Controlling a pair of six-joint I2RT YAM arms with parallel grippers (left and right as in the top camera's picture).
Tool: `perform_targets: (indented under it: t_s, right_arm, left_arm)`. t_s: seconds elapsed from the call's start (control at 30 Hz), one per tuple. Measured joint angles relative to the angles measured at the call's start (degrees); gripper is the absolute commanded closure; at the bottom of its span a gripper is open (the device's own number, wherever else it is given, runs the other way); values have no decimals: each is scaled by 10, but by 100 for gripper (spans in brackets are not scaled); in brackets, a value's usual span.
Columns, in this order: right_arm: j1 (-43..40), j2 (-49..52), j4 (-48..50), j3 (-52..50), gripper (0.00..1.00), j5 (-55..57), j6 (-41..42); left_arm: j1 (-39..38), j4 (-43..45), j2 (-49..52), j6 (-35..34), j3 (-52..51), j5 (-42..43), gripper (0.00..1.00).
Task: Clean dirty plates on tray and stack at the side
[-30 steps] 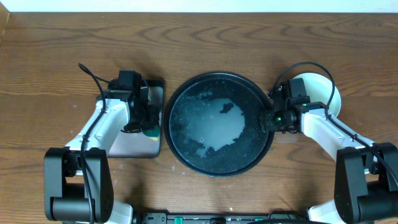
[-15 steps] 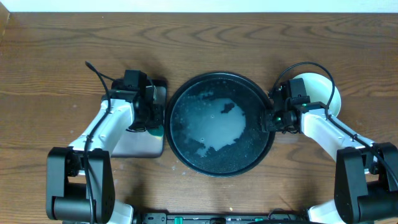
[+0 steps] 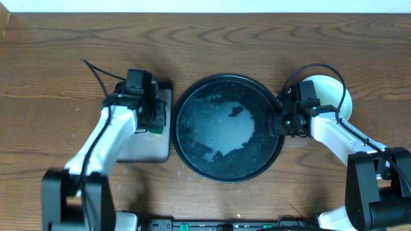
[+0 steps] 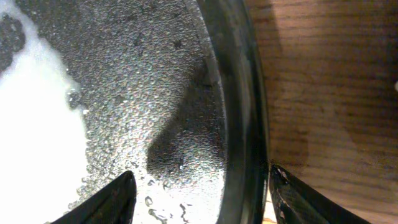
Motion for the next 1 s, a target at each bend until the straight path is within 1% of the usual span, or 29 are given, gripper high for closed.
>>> perform_targets:
  t_s: [0.13,0.27,0.4,0.57,0.73,0.83,1.0]
  right_arm:
    - [0,0,-20,7,32,10,0]
    - [0,-9,-57,41,31,17,-9]
    - [0,-38,-61,89,29,17,-30]
    - [0,-78,-59,117,27,17,-56]
    - [0,-82,-73,118,25,17,-64]
    - [0,-82,-73,118,20,17,-68]
    - [0,-82,-73,118,18,17,-72]
  left_arm:
    - [0,1,-73,0,6,-40,92]
    - [0,2,-133,0,8,-83,92]
    - [0,4,-162,0,8,-107,92]
    - [0,-5,-161,-2,8,-115,92]
    - [0,-11,-153,-4,8,-119,92]
    - [0,-11,-134,-9,8,-119,92]
    - [0,-8,-69,-18,-5,-119,93]
